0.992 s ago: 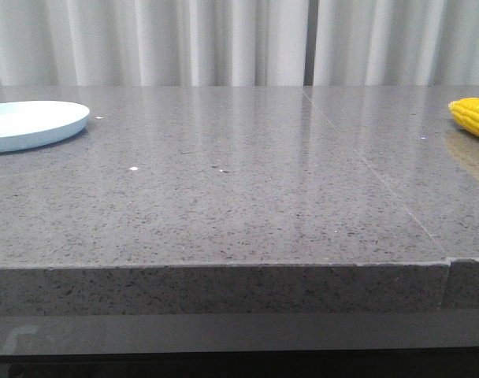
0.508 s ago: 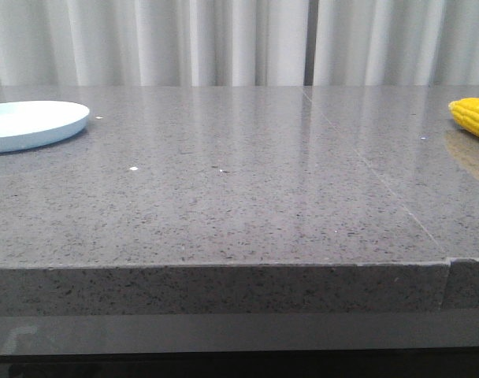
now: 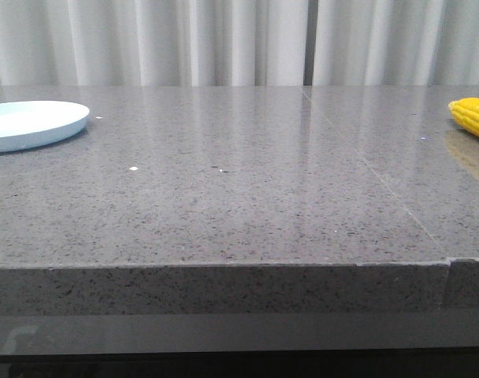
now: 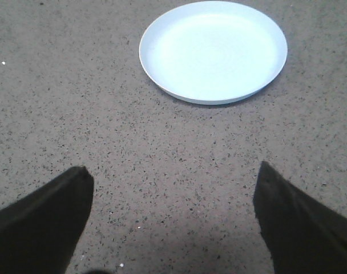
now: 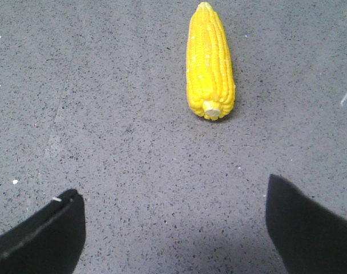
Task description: Place corn on plate with both arms
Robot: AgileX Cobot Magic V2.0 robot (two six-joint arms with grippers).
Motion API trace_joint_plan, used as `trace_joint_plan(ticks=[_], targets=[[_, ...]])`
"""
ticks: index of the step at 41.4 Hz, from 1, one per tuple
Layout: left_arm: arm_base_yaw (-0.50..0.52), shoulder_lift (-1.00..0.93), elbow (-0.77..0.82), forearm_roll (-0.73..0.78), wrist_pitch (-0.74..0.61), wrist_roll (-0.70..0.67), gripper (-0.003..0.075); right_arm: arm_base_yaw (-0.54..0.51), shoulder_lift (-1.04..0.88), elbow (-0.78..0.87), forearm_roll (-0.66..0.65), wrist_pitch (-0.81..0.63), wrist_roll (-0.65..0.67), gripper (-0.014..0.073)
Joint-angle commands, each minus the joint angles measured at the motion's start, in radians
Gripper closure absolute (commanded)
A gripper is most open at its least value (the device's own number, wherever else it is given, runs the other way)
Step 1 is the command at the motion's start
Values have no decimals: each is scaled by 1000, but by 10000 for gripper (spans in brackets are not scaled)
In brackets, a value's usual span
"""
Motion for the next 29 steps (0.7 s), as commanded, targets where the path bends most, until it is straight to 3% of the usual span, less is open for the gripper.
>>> trace_joint_plan(ticks=[1,7,13,22,29], targets=[[-9,98,-92,1,-47,-1,154,-5,8,-33,-13,-68,-10,-70],[5,254,-197,52,-38,-1,154,-5,8,-33,-13,-68,-10,-70],[103,421,-334,10,5,4,154,-5,8,-33,-13,-68,-10,-70],[213,654,-499,-366,24,300,154,-5,8,-33,-13,-68,-10,-70],[206,800,-596,-403,24,313,155,-5,8,-33,-13,-68,-10,-70]])
